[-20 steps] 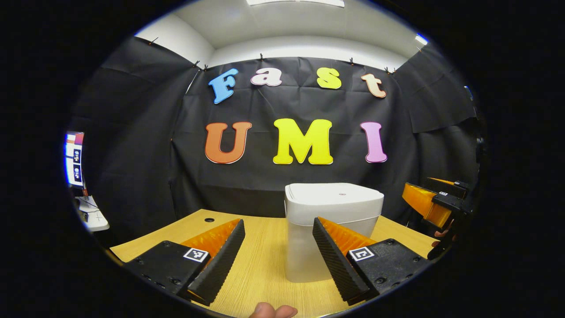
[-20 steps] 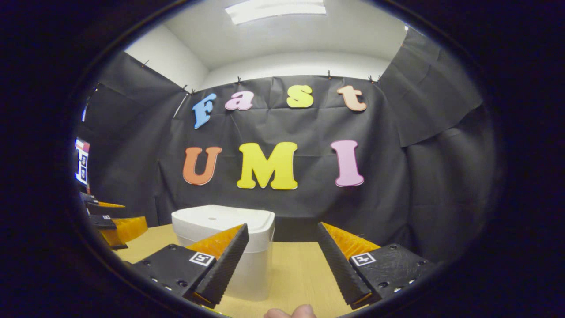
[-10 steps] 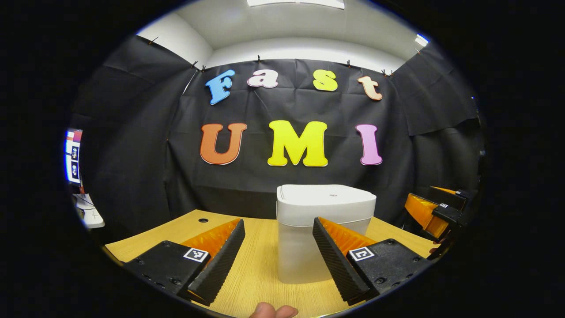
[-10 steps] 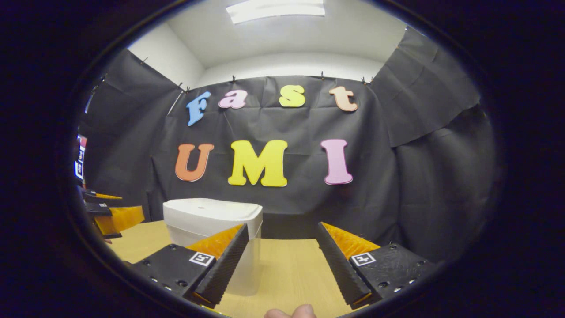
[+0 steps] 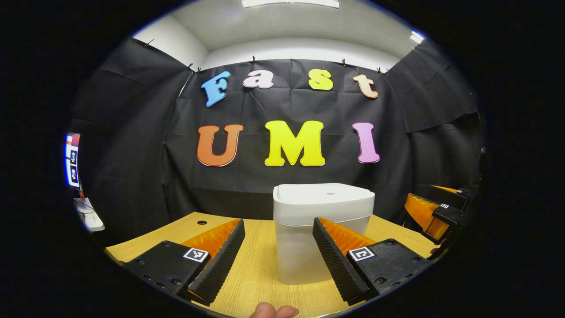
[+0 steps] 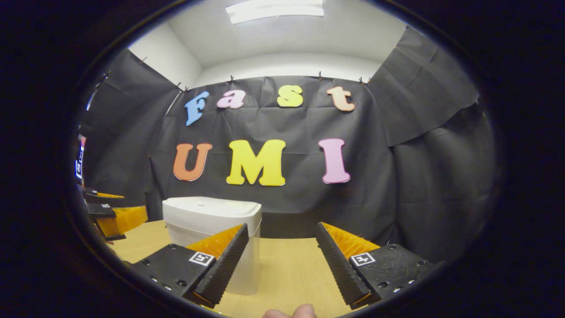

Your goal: Press the lid of the desktop garbage bin to open it, pick up the crumpled paper on the desktop and throw it into the bin, then pick up the pop can on the desktop and drop it into the bin, and finally close the garbage bin lid.

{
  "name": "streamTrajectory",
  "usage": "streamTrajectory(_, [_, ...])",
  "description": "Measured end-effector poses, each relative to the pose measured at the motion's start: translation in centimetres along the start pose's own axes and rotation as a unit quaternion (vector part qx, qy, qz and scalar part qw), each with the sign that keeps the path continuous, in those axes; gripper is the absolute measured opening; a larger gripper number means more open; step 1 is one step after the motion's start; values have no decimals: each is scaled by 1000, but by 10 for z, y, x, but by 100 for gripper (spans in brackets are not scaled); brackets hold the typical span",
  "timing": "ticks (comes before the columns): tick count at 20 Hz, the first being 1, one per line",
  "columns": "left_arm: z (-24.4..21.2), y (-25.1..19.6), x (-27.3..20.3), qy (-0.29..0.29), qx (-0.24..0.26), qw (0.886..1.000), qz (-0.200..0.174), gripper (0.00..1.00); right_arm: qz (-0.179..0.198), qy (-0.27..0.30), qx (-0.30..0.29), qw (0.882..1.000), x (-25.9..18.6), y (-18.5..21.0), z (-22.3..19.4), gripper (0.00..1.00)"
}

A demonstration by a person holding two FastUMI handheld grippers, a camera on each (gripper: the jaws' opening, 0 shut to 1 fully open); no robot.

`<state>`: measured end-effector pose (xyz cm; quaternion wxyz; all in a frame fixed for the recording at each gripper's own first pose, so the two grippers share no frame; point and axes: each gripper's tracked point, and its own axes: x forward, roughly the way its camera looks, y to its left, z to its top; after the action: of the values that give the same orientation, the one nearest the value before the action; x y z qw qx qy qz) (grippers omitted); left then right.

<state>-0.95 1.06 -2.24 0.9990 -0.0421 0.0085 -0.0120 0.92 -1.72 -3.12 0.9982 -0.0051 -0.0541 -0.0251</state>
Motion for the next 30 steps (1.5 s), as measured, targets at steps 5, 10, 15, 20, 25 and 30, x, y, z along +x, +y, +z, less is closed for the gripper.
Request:
streamTrajectory(5, [-1,-5,0,0,0,1000,-4,99,3,2,6,1000,-2,2,-1,96])
streamTrajectory(10, [0,-9,1,0,2,1000,-7,99,3,5,4,1000,-5,2,-3,96])
streamTrajectory(15, [1,-15,-2,-2,7,1000,-9,99,-1,9,8,1000,-7,-1,-4,96])
streamTrajectory(20, [1,-22,-2,-3,15,1000,-16,99,-3,17,19,1000,-9,0,-7,96])
streamTrajectory(25, [0,-23,-3,1,17,1000,-13,99,-1,29,23,999,-10,-1,-14,96])
streamTrajectory(30, [0,-24,-9,5,12,1000,-2,99,1,32,22,999,-10,-3,-17,96])
